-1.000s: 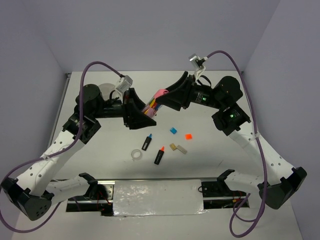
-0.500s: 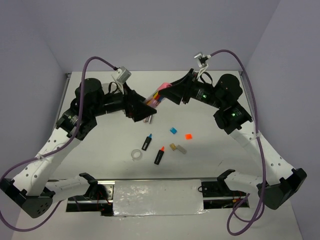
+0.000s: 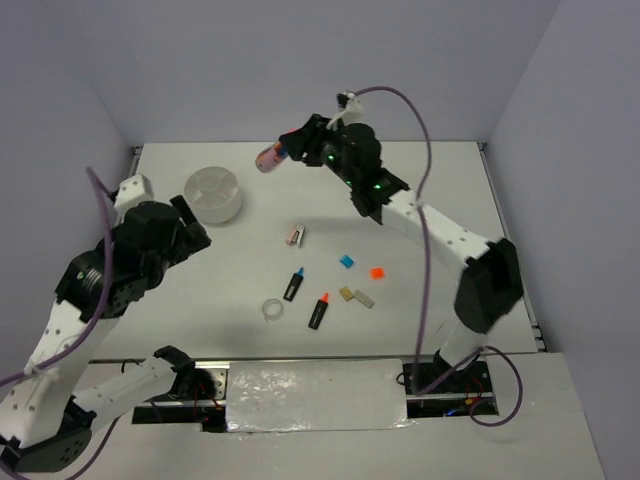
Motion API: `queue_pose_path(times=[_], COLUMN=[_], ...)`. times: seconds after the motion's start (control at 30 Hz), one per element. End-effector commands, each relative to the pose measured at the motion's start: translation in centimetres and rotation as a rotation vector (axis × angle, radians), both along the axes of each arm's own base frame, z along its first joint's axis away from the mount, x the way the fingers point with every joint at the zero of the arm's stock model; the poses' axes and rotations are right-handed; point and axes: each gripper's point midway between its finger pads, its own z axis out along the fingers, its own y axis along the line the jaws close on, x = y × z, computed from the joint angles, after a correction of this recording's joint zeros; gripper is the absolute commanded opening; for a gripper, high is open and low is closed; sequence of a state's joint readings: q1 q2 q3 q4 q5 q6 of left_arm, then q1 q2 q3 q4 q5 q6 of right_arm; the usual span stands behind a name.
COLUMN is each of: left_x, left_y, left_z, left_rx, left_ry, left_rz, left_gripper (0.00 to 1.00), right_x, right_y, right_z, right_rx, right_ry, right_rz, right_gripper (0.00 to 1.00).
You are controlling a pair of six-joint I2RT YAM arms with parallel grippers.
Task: Sort the stationery into containers
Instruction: Place the stationery in the storage box.
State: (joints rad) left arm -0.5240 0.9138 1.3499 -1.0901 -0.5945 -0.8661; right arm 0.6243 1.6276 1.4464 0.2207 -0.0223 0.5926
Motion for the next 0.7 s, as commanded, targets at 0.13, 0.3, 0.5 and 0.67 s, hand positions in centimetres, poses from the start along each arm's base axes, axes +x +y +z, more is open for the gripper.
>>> queue_pose_path(times=[0.13,0.3,0.5,0.67], left_x=[-1.8,-2.6,-3.1,-4.0], left_y=[1.7,1.4,1.1,1.9], left_z=[-1.2,-2.2,-2.6,-2.7], left_rx=[0.0,-0.025,-0.027,-0.036], left_ry=[-0.006,-0.009,-0.008,-0.005], left_rz=[0.053,0.015,-0.033,0.0], left_gripper=[0.99,0.99,0.99,0.99], right_x=[4.7,6.0,6.5,7.4], right_y=[7.5,13.8,17.4,19.8], right_z=[2.1,-0.5,-1.1,-4.4], right_rx=[0.032,0.024,0.032,-0.015], right_ry=[-0.121,-0.129,-0.182,-0.18], right_rz=[0.022,0.154,0.189,0.227], right_gripper=[0.0,0.0,0.0,0.0])
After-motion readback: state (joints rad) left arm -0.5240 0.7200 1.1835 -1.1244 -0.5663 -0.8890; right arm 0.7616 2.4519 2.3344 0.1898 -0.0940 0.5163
